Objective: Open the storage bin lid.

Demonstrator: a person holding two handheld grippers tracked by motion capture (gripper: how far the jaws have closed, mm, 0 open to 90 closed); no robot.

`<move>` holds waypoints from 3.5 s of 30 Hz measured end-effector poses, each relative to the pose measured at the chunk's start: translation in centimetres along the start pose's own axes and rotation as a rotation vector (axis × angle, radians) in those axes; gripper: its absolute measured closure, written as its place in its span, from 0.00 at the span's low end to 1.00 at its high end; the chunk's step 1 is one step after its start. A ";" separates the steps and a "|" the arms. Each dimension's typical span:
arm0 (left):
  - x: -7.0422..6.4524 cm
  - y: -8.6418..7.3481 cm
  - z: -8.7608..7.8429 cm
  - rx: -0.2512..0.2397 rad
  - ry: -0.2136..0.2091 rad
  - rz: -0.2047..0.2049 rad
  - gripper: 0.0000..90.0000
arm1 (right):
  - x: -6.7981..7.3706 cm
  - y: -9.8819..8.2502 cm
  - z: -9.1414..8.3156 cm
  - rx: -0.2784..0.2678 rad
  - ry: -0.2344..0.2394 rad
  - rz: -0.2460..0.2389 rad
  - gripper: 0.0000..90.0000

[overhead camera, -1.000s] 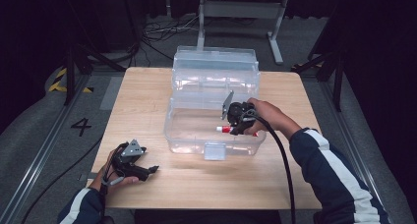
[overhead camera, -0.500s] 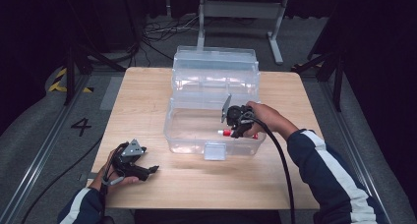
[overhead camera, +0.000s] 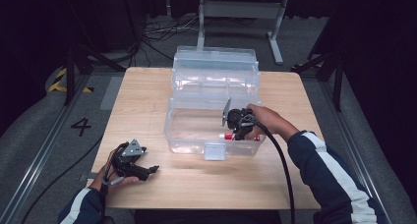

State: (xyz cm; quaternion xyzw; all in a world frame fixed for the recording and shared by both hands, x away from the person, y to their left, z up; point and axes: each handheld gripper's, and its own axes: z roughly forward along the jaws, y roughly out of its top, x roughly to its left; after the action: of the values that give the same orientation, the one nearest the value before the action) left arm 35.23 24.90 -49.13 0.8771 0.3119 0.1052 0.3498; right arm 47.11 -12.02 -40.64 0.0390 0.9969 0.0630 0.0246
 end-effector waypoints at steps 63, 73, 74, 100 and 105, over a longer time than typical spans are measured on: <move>-3.7 9.9 -3.0 -0.085 0.038 0.226 0.32 | -2.6 -7.9 -11.6 -0.681 -0.380 0.217 0.50; -4.2 12.0 -1.5 -0.076 -0.006 0.264 0.35 | -4.5 -6.5 -11.6 -0.666 -0.372 0.244 0.49; -4.3 12.3 -1.0 -0.065 -0.015 0.270 0.36 | -4.9 -6.2 -11.4 -0.649 -0.370 0.252 0.49; -4.6 14.1 3.1 0.099 -0.076 0.369 0.77 | -8.4 -3.4 -9.0 -0.537 -0.371 0.299 0.61; -4.6 14.2 3.1 0.102 -0.078 0.365 0.77 | -8.2 -3.0 -9.0 -0.540 -0.384 0.293 0.72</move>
State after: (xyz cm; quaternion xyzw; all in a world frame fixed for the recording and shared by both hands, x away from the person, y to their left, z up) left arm 39.59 12.37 -41.60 0.9391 0.1387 0.1171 0.2917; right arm 54.57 -16.77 -31.75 0.1847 0.9055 0.3183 0.2113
